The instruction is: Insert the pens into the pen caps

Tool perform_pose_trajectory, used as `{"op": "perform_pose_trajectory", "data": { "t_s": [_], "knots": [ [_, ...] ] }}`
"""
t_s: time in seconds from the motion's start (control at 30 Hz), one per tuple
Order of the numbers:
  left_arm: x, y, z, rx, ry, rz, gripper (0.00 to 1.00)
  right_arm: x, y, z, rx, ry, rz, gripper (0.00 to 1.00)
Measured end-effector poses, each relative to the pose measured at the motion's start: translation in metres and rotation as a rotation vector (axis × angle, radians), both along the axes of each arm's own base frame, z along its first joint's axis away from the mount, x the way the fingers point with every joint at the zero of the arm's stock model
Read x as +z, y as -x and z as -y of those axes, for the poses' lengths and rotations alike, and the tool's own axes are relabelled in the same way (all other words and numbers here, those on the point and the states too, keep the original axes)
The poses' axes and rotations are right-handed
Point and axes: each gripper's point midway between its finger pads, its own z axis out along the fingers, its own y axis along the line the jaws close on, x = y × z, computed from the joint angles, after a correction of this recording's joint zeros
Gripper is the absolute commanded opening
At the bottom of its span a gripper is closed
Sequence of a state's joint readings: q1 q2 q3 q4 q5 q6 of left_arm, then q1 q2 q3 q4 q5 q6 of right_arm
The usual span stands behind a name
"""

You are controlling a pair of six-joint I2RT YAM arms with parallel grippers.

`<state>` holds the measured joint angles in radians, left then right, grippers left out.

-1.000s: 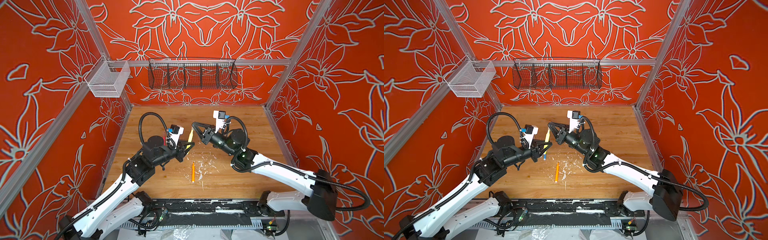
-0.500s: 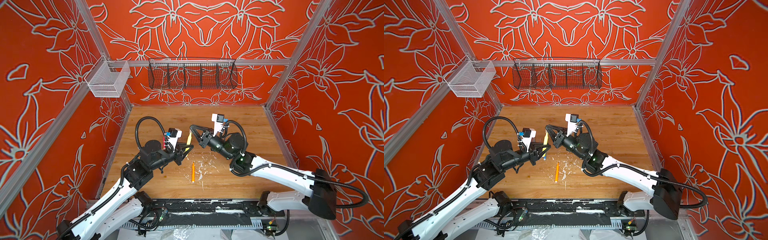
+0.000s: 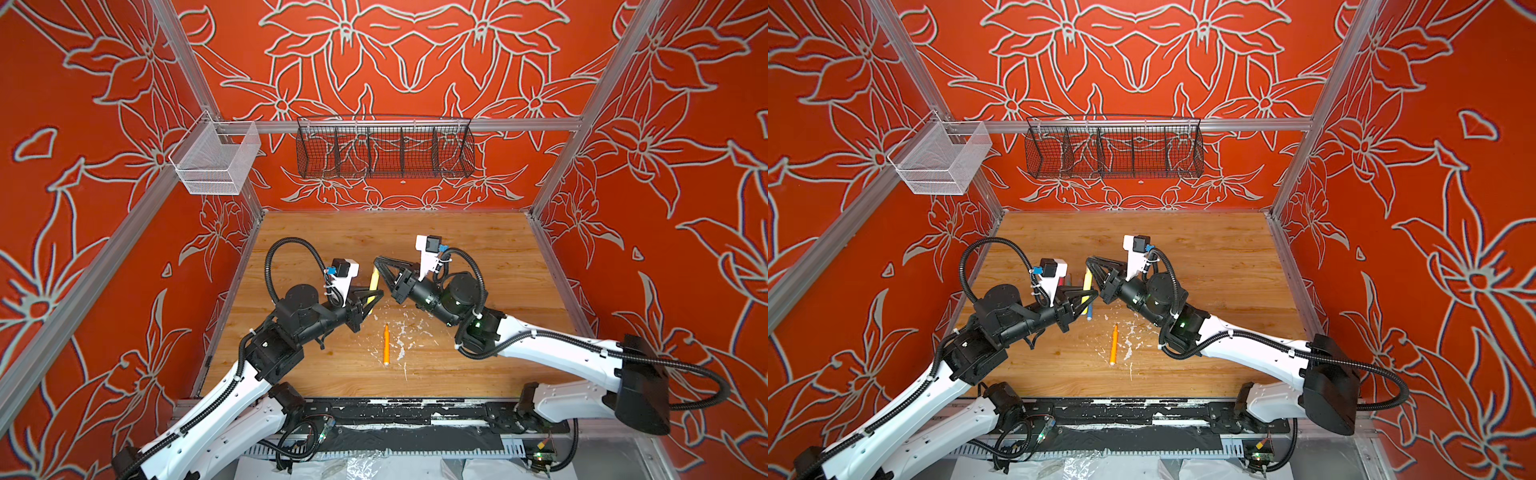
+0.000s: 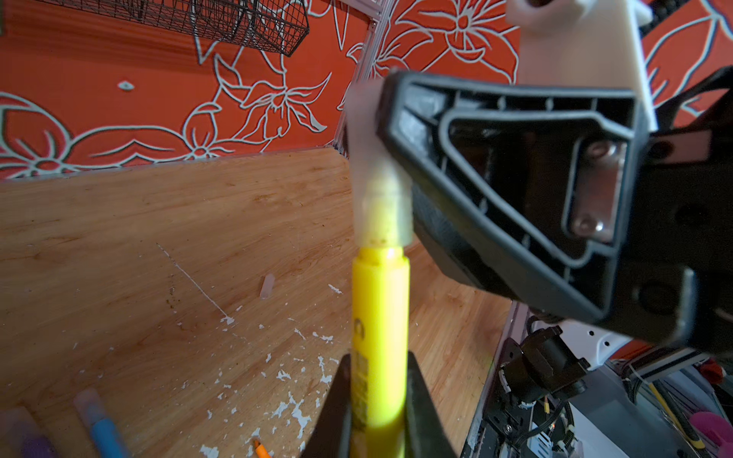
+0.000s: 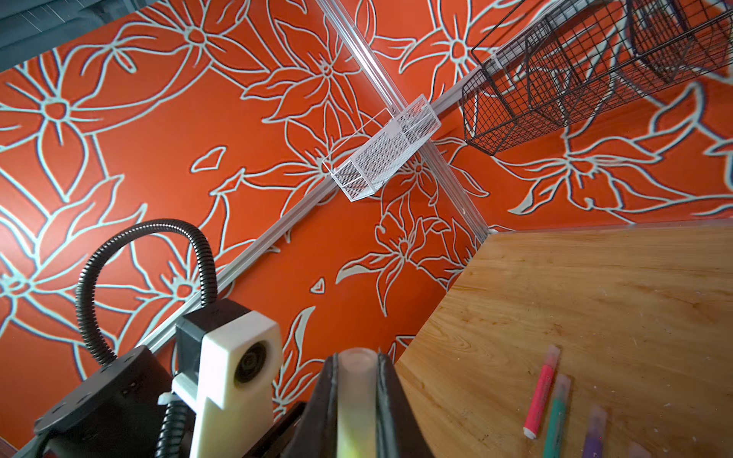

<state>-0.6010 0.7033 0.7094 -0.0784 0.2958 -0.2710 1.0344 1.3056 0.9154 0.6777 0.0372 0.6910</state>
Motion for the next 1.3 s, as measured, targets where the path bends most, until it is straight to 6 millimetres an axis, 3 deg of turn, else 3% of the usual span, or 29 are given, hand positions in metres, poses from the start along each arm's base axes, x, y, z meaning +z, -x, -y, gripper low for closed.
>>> {"op": "perform_pose_trajectory", "data": {
  "t_s": [0.2, 0.43, 0.57, 0.67, 0.77, 0.9, 1.07, 1.3],
  "knots": [
    [0.0, 0.002, -0.003, 0.008, 0.004, 0.007, 0.0, 0.0, 0.003, -0.002, 0.015, 0.001, 0.002, 0.0],
    [0.006, 0.001, -0.004, 0.018, 0.017, 0.032, 0.0, -0.002, 0.011, -0.005, 0.053, 0.012, 0.014, 0.42],
    [0.013, 0.001, -0.003, 0.013, 0.03, 0.058, 0.0, -0.017, 0.019, 0.001, 0.062, 0.058, -0.005, 0.55],
    [0.014, 0.0, 0.0, -0.004, 0.029, 0.07, 0.0, -0.016, 0.026, 0.015, 0.05, 0.083, -0.003, 0.61],
    [0.009, -0.002, 0.006, -0.026, 0.015, 0.067, 0.0, -0.003, 0.034, 0.038, 0.025, 0.073, 0.016, 0.65],
    [-0.005, -0.009, 0.016, -0.058, -0.027, 0.049, 0.0, 0.017, 0.048, 0.071, -0.009, 0.038, 0.069, 0.69],
    [-0.02, -0.004, 0.035, -0.127, -0.095, 0.058, 0.0, 0.024, 0.055, 0.104, -0.075, 0.032, 0.108, 0.71],
    [-0.013, 0.013, 0.058, -0.214, -0.151, 0.147, 0.0, 0.017, 0.053, 0.119, -0.137, 0.097, 0.119, 0.71]
  ]
}}
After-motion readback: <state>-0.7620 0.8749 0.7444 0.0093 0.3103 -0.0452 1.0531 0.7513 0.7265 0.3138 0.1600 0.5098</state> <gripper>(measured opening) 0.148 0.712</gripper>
